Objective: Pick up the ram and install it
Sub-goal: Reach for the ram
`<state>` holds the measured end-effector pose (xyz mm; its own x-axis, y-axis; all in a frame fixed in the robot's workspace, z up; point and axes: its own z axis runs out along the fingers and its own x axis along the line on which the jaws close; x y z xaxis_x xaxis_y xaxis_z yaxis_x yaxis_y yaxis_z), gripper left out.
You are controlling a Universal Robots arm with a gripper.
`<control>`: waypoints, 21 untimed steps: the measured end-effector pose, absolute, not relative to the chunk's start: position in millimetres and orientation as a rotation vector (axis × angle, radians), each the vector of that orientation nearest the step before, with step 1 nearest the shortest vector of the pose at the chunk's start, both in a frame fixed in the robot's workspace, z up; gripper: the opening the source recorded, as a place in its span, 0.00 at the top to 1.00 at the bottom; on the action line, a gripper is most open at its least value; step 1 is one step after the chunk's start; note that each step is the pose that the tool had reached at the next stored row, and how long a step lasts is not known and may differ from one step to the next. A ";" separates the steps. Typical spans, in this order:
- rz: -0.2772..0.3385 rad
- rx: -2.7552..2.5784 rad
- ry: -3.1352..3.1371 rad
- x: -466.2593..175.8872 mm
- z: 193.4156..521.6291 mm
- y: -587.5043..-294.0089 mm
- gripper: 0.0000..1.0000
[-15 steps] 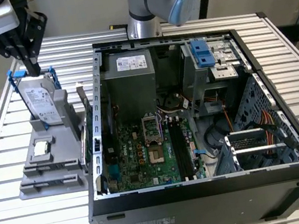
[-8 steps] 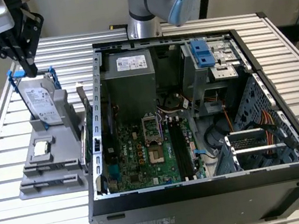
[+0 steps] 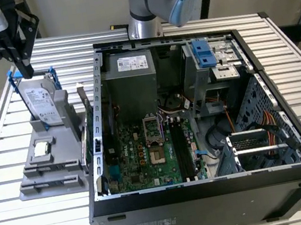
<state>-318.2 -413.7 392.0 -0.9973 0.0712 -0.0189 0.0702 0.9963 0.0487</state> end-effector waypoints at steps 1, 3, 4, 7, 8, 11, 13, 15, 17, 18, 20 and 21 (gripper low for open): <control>0.075 0.110 3.118 -319.2 392.0 -413.8 1.00; 0.075 0.110 3.118 -321.6 392.0 -413.9 1.00; 0.075 0.110 3.118 -322.9 391.9 -414.0 1.00; 0.075 0.110 3.118 -326.6 391.9 -414.1 1.00; 0.075 0.110 3.118 -327.8 391.9 -414.1 1.00; 0.075 0.110 3.118 -331.4 391.9 -414.3 1.00; 0.075 0.110 3.118 -333.6 391.9 -414.5 1.00; 0.075 0.110 3.118 -335.7 391.9 -414.7 1.00; 0.075 0.110 3.118 -337.9 391.9 -414.8 1.00; 0.075 0.110 3.118 -338.9 391.9 -414.9 1.00; 0.075 0.110 3.118 -340.9 391.9 -415.1 1.00; 0.075 0.110 3.118 -342.0 391.9 -415.2 1.00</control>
